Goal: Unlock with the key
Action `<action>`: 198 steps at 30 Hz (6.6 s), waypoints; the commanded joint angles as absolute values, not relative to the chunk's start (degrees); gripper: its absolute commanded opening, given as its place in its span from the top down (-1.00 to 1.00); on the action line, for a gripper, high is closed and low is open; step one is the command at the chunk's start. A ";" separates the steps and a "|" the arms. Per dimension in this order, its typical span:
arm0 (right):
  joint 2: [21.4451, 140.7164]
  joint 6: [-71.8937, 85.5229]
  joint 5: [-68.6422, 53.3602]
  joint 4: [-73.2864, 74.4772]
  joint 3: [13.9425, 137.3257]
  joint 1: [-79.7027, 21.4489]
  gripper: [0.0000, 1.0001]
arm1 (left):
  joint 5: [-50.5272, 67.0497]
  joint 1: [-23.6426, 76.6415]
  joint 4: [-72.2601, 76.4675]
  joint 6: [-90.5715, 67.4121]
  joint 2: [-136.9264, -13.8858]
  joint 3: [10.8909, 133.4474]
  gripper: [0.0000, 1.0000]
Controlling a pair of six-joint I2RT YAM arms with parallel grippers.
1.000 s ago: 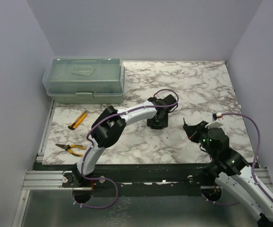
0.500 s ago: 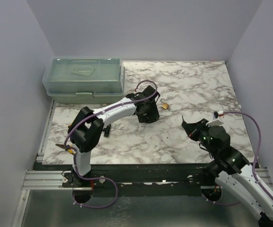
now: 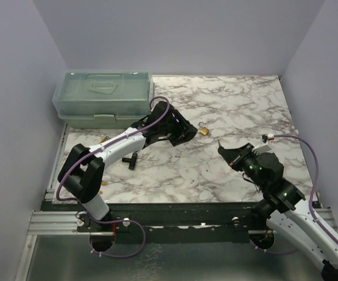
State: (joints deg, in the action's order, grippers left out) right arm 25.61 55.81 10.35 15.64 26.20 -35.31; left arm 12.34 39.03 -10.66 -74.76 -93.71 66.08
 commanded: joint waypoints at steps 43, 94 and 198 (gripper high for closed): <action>34.94 68.26 -11.40 -30.05 15.89 -35.37 0.99 | 25.76 37.00 53.46 -96.12 -83.55 48.63 1.00; 64.64 102.81 -8.28 -78.96 19.52 -36.44 0.99 | 18.14 36.91 80.71 -105.13 -92.28 49.05 1.00; 76.75 126.75 -1.59 -80.88 27.00 -37.02 0.99 | 13.38 35.15 94.92 -88.79 -99.08 50.35 1.00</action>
